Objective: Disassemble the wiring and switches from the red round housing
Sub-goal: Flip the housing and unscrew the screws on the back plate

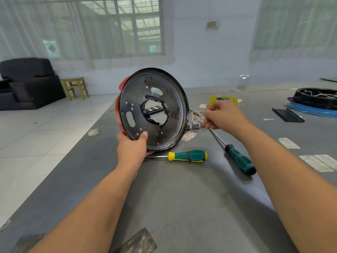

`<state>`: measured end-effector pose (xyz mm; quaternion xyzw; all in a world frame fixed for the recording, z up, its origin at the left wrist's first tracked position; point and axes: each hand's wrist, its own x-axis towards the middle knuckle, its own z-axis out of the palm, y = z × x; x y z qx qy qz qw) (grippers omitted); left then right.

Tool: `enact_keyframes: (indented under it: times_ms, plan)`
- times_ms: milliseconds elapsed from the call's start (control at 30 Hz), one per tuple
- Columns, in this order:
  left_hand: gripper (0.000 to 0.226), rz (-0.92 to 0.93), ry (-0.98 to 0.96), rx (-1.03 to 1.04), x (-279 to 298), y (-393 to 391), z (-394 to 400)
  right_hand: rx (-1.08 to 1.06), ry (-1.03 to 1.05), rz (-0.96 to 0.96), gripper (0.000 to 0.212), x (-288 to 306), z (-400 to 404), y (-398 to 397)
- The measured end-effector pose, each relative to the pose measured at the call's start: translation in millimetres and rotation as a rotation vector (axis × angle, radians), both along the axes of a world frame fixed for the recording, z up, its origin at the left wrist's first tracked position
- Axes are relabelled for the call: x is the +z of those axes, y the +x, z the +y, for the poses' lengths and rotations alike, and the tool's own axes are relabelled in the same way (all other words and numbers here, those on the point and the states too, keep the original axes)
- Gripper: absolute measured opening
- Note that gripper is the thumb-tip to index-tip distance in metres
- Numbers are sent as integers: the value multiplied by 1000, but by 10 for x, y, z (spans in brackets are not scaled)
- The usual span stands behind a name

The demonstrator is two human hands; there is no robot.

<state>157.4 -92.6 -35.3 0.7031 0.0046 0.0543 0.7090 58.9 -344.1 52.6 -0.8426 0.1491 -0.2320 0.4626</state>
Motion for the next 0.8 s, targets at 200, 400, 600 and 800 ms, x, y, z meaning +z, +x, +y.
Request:
enact_keyframes:
  times_ms: [200, 400, 600, 800]
  plan:
    - [51, -12, -6, -20, -28, 96, -27, -113, 128, 30, 9, -182, -740, -99]
    - [46, -37, -32, -4, -29, 124, -95, -280, -250, 198, 10, -621, -1153, 11]
    - [38, -52, -103, 19, -63, 121, -111, -281, -301, 231, 7, -708, -1219, 197]
    - [33, -89, -129, 0, -55, 86, -120, -264, -282, 272, 6, -700, -1250, 267]
